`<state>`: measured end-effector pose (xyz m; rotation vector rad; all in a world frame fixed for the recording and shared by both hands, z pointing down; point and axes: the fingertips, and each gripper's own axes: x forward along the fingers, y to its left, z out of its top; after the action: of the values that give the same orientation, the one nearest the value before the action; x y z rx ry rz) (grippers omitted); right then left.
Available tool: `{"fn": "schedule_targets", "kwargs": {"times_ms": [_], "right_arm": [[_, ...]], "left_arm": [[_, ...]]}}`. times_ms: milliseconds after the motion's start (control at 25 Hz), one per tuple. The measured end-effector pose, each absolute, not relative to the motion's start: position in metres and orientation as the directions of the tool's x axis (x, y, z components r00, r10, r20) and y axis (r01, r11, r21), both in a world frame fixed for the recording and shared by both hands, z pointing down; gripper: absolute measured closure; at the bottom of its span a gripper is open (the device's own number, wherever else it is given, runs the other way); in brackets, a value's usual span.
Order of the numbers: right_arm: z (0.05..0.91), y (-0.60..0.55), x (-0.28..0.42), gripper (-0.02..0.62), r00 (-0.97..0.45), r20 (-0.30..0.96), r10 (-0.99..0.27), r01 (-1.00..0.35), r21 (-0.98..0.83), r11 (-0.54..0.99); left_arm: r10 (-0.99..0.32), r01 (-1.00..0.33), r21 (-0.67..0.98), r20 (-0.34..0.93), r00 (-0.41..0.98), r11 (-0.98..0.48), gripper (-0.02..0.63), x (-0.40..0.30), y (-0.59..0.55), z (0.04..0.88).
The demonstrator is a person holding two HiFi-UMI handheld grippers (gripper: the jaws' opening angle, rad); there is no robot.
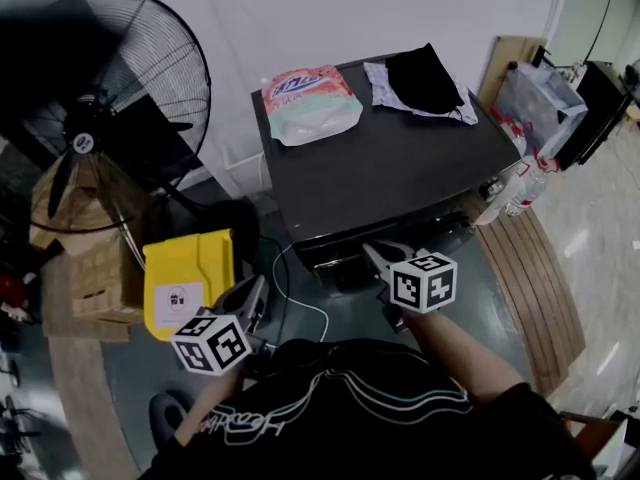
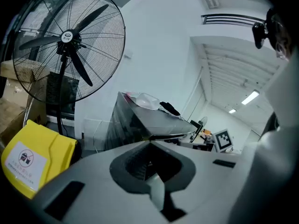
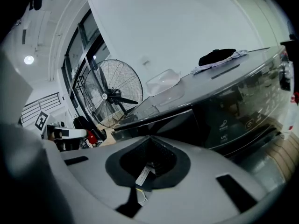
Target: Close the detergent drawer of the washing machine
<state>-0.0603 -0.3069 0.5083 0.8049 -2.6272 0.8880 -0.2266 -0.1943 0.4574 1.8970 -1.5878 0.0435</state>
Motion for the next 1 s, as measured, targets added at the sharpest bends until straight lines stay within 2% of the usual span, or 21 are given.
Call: {"fn": "schedule_targets", "kwargs": {"times_ms": [1000], "right_arm": [[0.510, -0.320, -0.069, 0.571, -0.770, 0.457, -0.446, -0.625, -0.401, 0.669]], "left_arm": [[-0.888, -0.887, 0.462, 0.406, 0.216, -0.005, 0.583, -0.248, -0.185, 0.447]]}}
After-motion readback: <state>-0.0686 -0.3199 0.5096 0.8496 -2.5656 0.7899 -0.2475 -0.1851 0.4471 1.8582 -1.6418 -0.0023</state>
